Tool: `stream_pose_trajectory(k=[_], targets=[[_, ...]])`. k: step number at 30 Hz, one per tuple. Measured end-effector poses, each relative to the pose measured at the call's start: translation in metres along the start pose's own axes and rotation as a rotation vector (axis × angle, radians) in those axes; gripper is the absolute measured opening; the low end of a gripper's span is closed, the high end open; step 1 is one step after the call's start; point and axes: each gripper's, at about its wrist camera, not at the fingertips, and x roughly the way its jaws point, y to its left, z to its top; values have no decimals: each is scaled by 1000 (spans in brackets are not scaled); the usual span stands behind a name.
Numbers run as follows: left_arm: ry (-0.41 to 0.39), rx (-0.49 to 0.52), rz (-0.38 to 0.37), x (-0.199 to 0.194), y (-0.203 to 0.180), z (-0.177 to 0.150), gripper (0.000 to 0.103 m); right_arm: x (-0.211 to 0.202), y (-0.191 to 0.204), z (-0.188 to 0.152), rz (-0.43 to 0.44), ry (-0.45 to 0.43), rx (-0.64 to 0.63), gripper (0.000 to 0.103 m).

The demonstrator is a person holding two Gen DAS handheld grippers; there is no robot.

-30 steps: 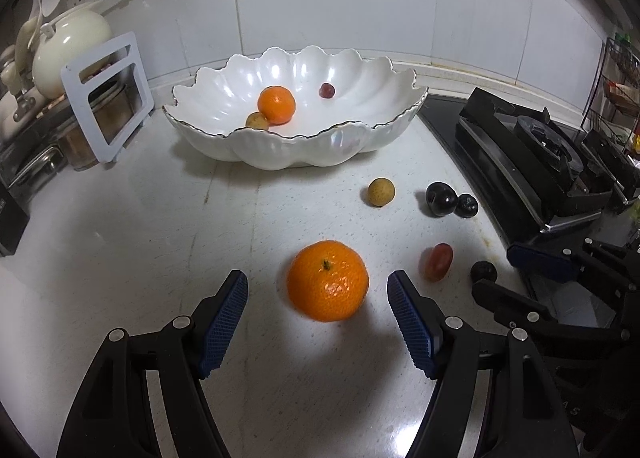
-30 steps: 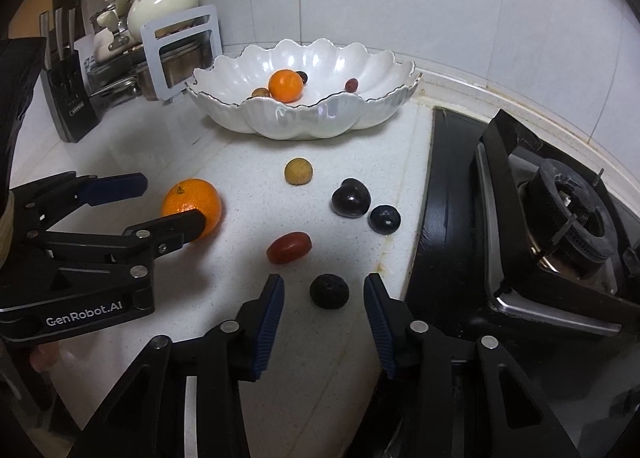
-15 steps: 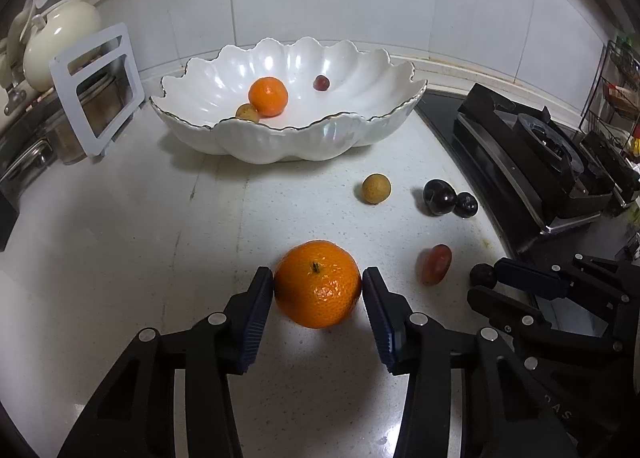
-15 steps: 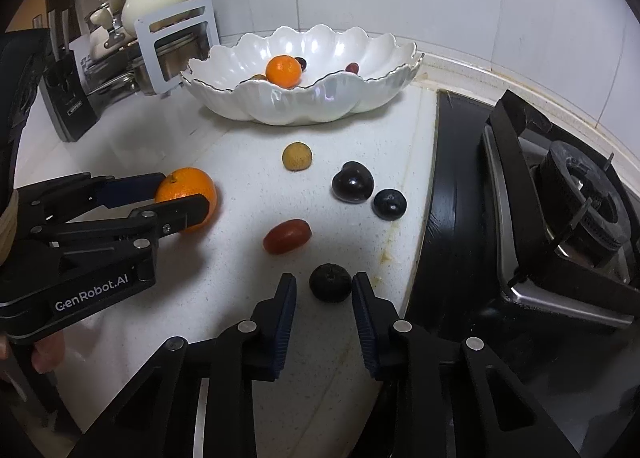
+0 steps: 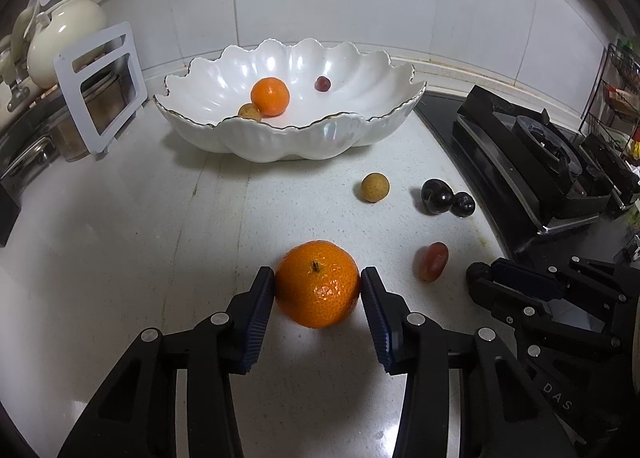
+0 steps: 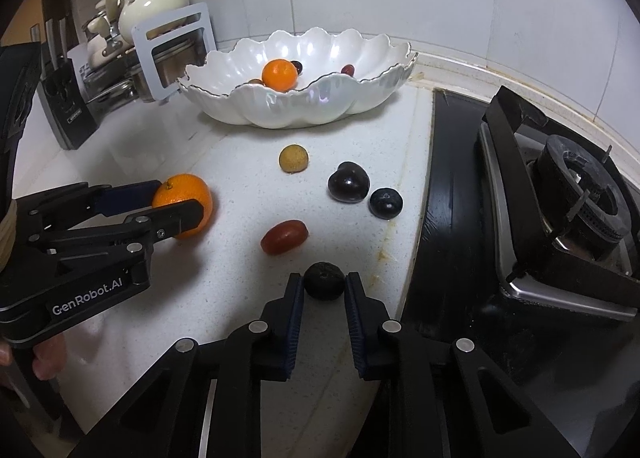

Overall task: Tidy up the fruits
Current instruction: 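Grasp the large mandarin orange with the left tool while the right tool grasps a dark plum, then carry the orange and dark plum up over the white bowl with both tools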

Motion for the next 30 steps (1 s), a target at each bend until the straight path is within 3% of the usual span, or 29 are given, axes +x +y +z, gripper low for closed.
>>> stream_pose_trajectory(k=[13,30], targets=[[-23,-3,-2,-11,-3,-2,44,-6,-2,-1,-4,-13,6,20],[-19,-20,18,-12,-1,-6,43,5,-1,-2,24,11,17,24]])
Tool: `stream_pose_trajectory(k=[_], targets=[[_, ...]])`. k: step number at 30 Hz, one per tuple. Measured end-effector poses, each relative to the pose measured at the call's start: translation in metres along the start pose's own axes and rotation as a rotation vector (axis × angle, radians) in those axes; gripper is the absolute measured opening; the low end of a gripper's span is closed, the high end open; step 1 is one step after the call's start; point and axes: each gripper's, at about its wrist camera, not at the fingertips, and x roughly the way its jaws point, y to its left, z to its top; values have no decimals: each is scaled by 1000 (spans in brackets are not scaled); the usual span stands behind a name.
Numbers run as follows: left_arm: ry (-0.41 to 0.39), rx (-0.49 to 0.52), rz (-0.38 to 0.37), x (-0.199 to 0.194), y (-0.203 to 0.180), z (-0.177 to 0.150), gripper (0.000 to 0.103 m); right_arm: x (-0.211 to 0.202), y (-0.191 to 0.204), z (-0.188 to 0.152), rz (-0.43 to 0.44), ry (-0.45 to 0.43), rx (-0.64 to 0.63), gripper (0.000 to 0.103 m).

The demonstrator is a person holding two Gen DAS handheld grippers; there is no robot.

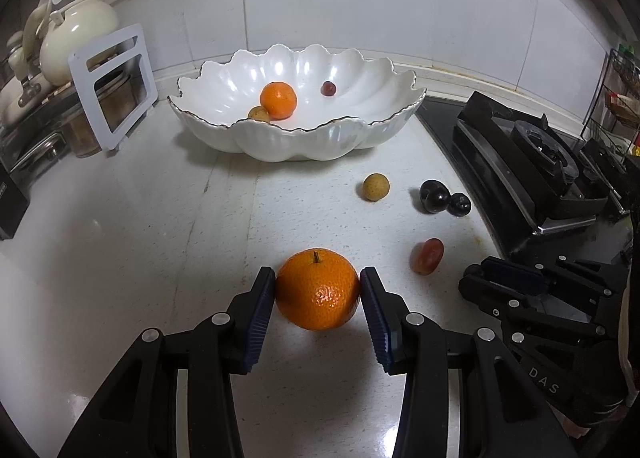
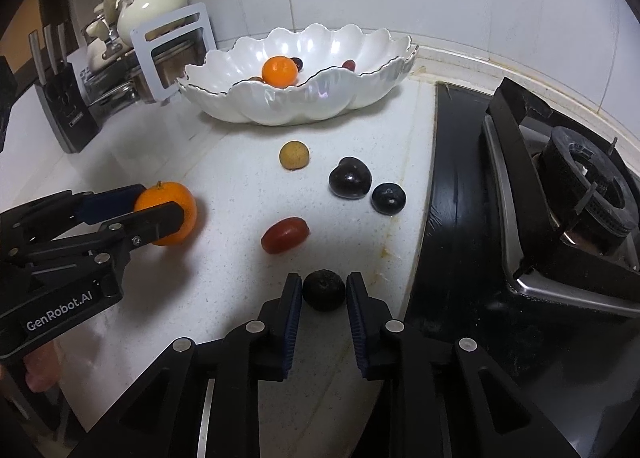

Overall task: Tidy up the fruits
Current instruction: 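Carry the orange and dark plum up over the white bowl with both tools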

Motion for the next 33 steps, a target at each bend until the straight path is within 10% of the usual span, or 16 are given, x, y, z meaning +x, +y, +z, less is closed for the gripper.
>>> stream_pose_trajectory(k=[33], targets=[[-181,-29,-11,-47,11,54,41,-65,8,69,-7,-263,-35,24]])
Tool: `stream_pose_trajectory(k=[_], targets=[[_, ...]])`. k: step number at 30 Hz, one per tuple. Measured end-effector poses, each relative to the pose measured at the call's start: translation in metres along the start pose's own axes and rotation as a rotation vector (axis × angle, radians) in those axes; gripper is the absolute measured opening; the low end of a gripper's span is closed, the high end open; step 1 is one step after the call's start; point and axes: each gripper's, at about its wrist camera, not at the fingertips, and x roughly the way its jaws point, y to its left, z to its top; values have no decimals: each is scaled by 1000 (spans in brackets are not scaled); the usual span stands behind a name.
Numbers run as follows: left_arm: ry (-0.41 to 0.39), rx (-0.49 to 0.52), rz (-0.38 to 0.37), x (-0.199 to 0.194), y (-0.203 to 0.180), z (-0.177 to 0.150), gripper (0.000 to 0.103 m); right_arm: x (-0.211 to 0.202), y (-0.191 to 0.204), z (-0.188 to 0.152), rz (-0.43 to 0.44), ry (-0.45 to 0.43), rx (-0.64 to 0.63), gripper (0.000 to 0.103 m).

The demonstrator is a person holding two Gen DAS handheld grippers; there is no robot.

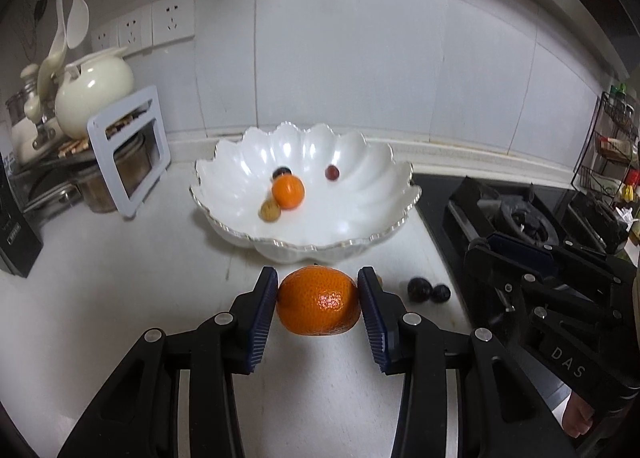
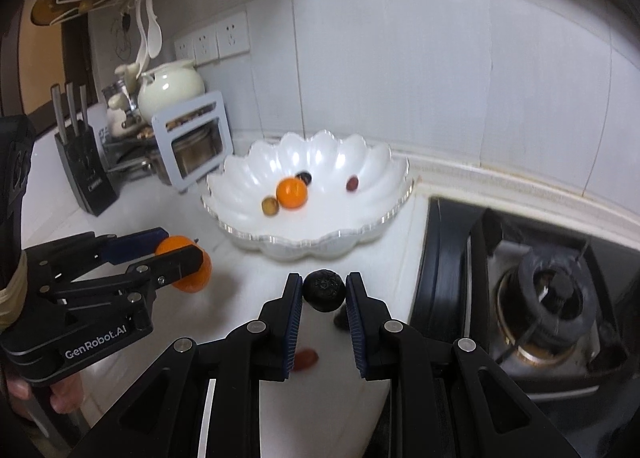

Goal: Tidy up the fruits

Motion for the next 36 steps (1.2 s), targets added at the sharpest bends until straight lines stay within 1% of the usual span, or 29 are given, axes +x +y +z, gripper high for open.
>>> stream_pose_trajectory(k=[8,17,18,19,21,24,26,30,35,36], targets=[[-43,10,17,1,7,21,41,7,2,27,-2,-55,-6,24],[-61,24,25,14,12,44,40,28,3,49,-11,-67,-24,24],[-60,27,27,16,12,46,37,31,3,52,-12,-67,-25,24],[-65,31,28,17,12,49,30,33,2,54,-13,-65,-28,24],[-79,45,43,20,11,55,30,38,2,58,-15,-67,-38,24],[-91,63,53,28,11,64,30,50,1,64,-13,-53,-40,24],[-77,73,73,42,11,68,29,61,-2,68,-12,-33,-32,24],[-19,29,70,69,24,74,29,89,-7,74,-7,20,-13,24],[1,3,96,84,37,78,29,115,-8,82,0,69,-11,24],[4,-5,96,85,39,79,31,121,-8,83,2,84,-7,24]])
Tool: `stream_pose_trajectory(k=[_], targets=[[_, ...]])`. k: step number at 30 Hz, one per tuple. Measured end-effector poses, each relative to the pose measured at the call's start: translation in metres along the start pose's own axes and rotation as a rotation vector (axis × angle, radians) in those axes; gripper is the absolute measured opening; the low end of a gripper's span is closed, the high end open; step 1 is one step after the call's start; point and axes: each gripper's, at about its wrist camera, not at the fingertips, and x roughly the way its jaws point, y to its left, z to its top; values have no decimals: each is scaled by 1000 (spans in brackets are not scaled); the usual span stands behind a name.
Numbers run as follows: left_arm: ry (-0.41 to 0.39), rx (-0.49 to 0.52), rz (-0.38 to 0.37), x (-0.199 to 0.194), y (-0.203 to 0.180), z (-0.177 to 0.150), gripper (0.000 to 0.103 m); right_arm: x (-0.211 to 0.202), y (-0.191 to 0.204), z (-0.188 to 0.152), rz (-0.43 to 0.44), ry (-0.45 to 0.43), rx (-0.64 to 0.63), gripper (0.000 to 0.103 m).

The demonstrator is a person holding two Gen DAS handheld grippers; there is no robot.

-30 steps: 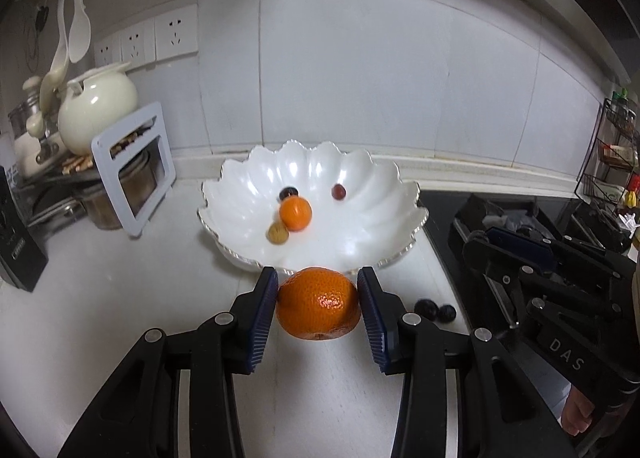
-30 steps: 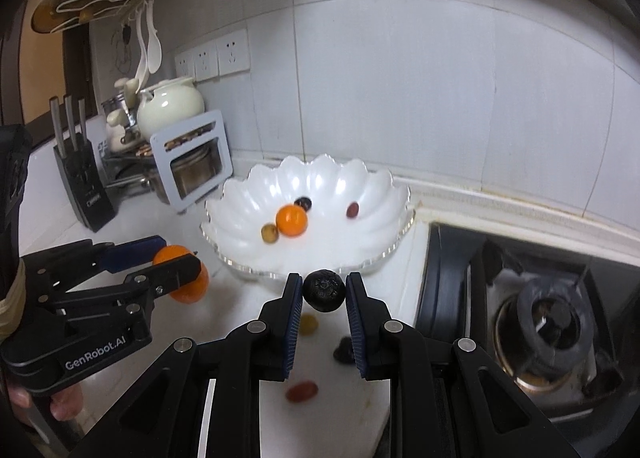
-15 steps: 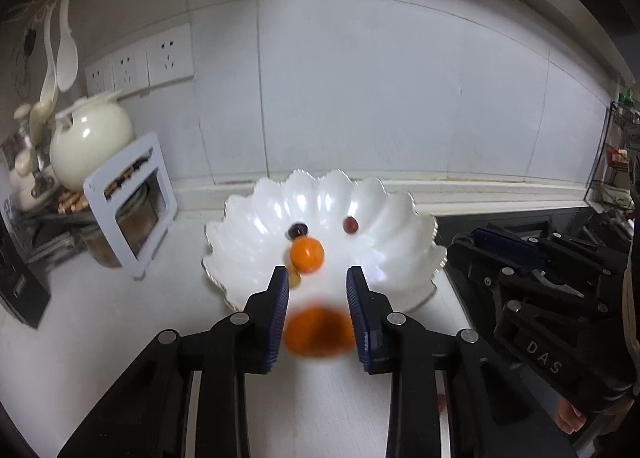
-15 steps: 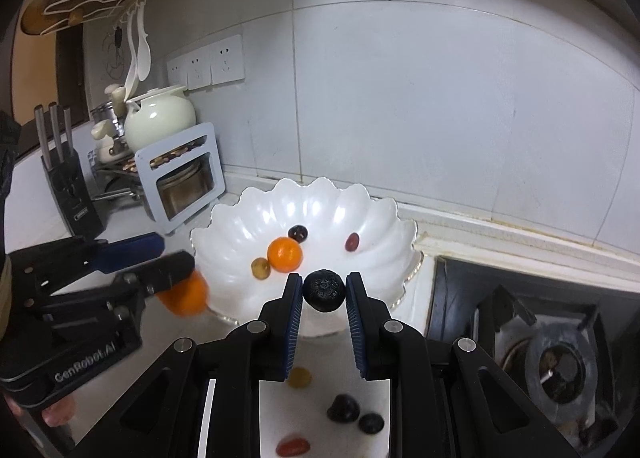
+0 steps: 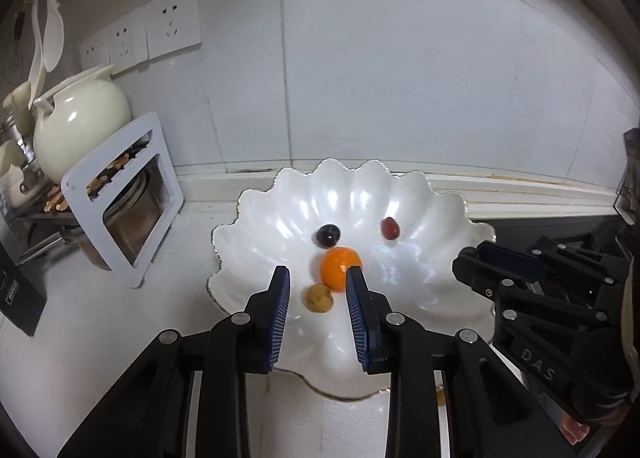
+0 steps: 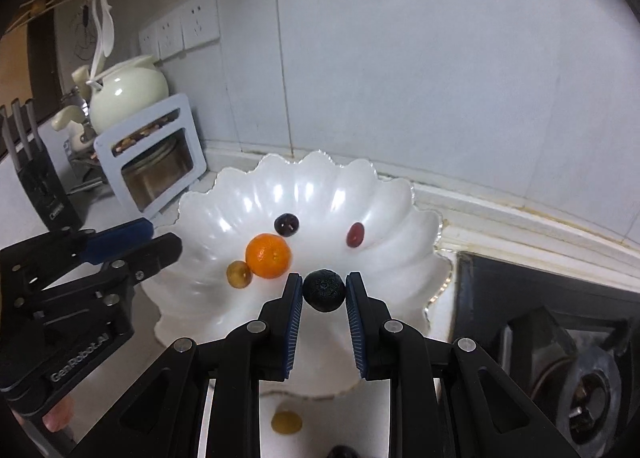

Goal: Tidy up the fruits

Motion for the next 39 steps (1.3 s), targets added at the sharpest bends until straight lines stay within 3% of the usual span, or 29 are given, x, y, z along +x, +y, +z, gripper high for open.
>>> stream_pose_trajectory(k=[2,5,6,26,39], targets=[[11,-5,3,3,4,2,35,10,-2,4,10,22,14,25],[7,-10,13,3,8,2,43,16,-3,7,13,37,27,43],[6,-11,15,2,10,2,44,16,-2,7,7,31,27,44],[7,9,-8,-12,9,-4,53,-3,1,4,-23,-6,32,44],[-32,9,-29,-50,7,-8,57,-47,9,-11,-46,-61,47,44]])
